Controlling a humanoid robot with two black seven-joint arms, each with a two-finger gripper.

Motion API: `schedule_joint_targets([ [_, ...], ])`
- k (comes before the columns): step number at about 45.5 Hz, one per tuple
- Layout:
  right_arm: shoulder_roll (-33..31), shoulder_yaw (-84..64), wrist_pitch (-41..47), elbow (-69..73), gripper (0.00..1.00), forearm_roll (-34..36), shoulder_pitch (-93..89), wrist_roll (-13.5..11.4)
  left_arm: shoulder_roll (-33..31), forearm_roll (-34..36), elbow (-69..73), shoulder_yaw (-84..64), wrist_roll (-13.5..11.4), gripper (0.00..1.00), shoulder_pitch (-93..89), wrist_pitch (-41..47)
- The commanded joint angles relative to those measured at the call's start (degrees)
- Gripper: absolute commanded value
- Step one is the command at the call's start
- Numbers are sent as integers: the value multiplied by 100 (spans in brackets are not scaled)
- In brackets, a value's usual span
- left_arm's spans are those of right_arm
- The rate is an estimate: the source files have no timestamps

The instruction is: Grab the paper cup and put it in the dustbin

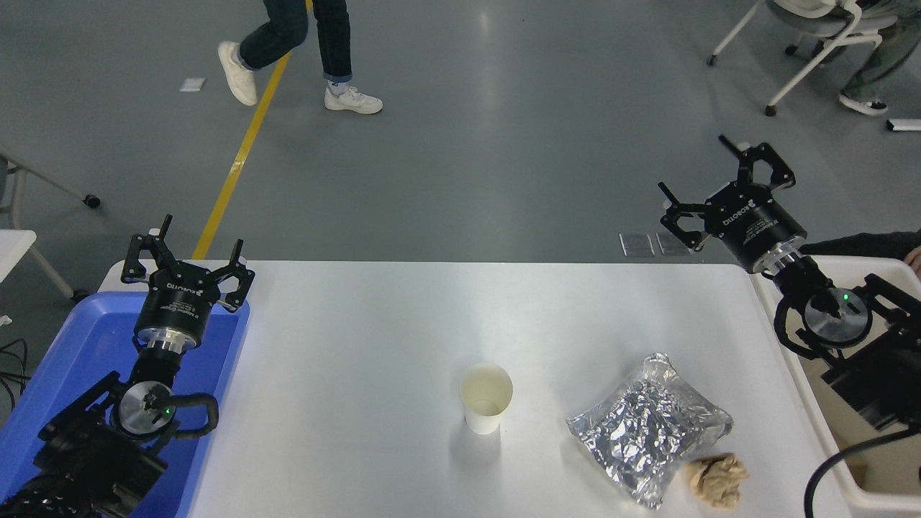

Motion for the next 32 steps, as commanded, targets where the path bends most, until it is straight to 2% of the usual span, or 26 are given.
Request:
schedule_joint_targets([
  [1, -982, -1770, 2, 1405, 100, -1771, 1688, -81, 4, -1, -7, 3, -1, 100, 6, -1],
  [5, -1149, -2815, 10, 1915, 100, -2509, 2549, -222, 4, -1, 1, 3, -1, 100, 6, -1],
  [11, -1246, -4713, 28, 2565, 100, -3196, 3946, -231, 4, -1, 1, 3, -1, 100, 5, -1],
  [15, -1080, -6049, 28, 2926, 100, -3302, 4852, -231, 4, -1, 1, 12, -1, 100, -3, -1],
  [23, -254, -8361, 203, 3436, 100, -3302, 6083, -222, 4, 7, 1, 12, -1, 100, -3, -1],
  [32, 370, -9699, 696, 4262, 100, -3179, 7244, -231, 4, -1, 1, 12, -1, 100, -3, -1],
])
